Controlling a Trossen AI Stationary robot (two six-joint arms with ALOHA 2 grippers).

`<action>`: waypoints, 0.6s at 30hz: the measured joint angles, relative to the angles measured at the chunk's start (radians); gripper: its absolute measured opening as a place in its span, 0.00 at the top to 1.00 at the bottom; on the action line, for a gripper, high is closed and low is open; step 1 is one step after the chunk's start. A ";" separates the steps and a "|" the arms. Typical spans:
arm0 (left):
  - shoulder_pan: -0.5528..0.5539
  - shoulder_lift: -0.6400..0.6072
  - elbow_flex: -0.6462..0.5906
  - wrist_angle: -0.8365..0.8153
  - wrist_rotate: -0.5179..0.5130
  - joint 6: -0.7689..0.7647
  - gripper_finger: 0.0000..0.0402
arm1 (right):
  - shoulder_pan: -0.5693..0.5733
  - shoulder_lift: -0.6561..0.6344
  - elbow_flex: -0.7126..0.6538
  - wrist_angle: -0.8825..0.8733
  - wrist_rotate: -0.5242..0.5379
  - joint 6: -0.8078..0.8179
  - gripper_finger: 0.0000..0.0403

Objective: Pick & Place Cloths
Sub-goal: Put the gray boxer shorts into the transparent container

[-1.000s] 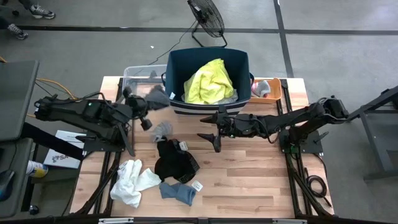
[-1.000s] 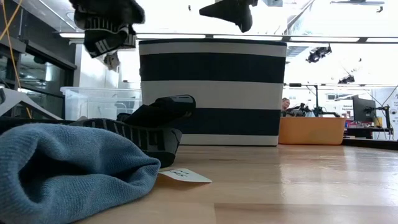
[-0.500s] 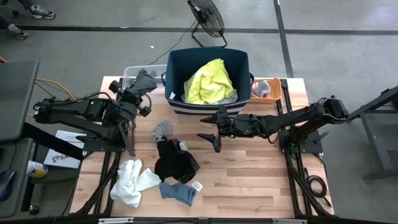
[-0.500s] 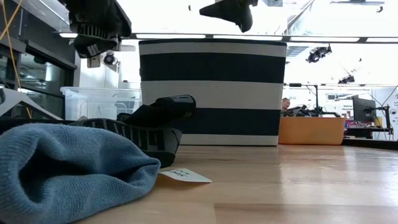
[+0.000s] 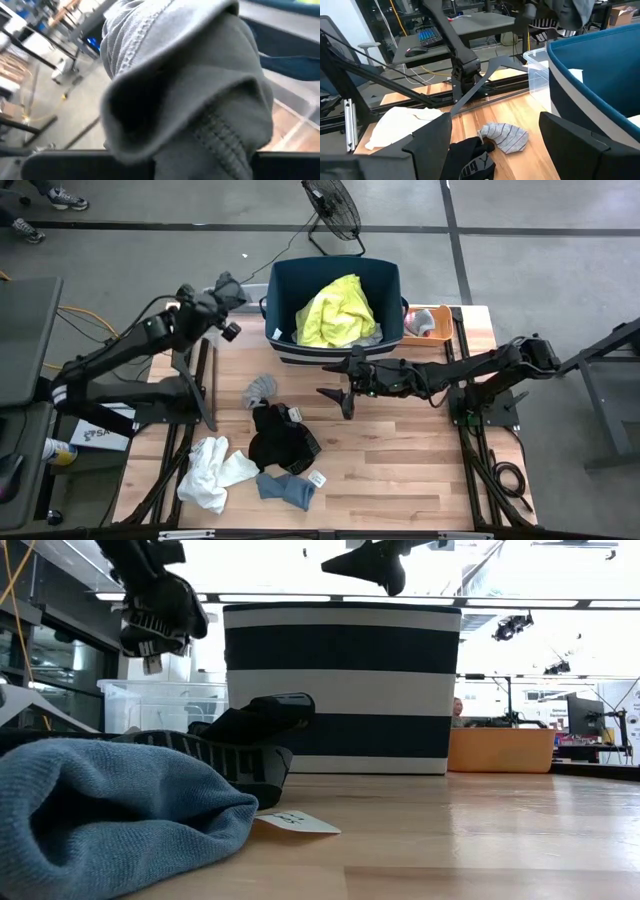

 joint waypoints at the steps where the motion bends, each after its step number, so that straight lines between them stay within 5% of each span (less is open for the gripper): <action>1: 0.037 0.008 0.000 0.013 0.041 0.007 0.89 | -0.001 0.000 0.000 0.000 0.000 0.000 0.28; 12: 0.337 0.120 0.000 0.058 0.339 -0.067 0.89 | 0.000 0.000 0.000 0.000 0.000 0.009 0.28; 18: 0.397 0.168 0.035 0.063 0.384 -0.125 0.89 | 0.000 0.000 0.000 -0.002 0.000 0.034 0.28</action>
